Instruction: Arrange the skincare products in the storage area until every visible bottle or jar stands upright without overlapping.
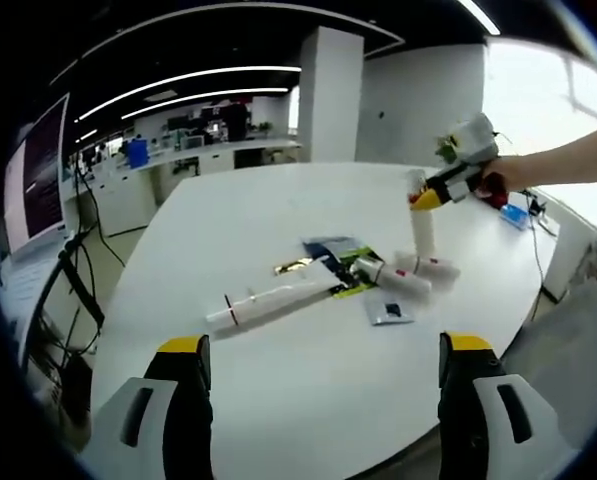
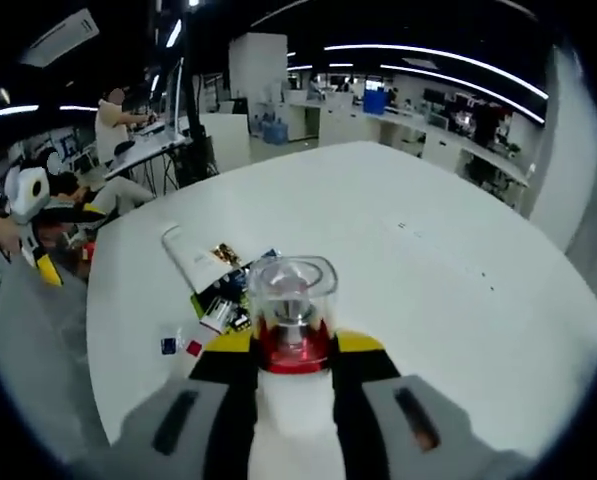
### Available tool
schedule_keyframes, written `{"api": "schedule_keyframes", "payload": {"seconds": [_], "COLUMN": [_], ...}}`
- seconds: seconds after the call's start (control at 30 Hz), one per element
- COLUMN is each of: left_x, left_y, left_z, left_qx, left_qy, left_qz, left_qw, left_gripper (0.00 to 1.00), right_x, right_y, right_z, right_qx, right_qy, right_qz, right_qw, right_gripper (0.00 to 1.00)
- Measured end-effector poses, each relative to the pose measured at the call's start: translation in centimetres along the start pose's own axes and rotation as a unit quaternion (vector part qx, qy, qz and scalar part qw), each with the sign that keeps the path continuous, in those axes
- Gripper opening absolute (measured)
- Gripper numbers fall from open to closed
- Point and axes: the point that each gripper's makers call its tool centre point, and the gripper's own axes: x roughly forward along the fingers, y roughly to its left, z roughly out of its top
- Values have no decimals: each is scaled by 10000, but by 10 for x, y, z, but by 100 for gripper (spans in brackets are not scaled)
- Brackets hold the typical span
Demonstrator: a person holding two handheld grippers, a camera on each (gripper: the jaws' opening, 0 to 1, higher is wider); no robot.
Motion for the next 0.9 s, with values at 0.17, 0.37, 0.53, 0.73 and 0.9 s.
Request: {"api": "schedule_keyframes", "payload": {"seconds": [0.17,0.37,0.53,0.73,0.9], "left_x": [0,1,1,0,0], "left_y": [-2,-5,-4,-3,-4], "left_z": [-1,-2,-2,-1,-1], "left_qx": [62,97,101,77,116], "left_qy": [34,60,60,35,39], "left_qz": [-34,-70,-65,-50,-49], "left_qw": [10000,9999,9999,10000,9999], "left_gripper": [93,93,93,92,92], "right_x": [-14,-22,-26,-29,-29], "right_y": [-2,-3,1,4,5], "right_z": [-8,-14,-18,-22,-22], "right_qx": [305,417,358,321,217], "right_qy": [-265,-394,-425,-431,-366], "right_qz": [-153,-196,-119,67,160], "right_qw": [9991,9982,9984,9985,9990], "right_gripper": [27,28,28,28,28]}}
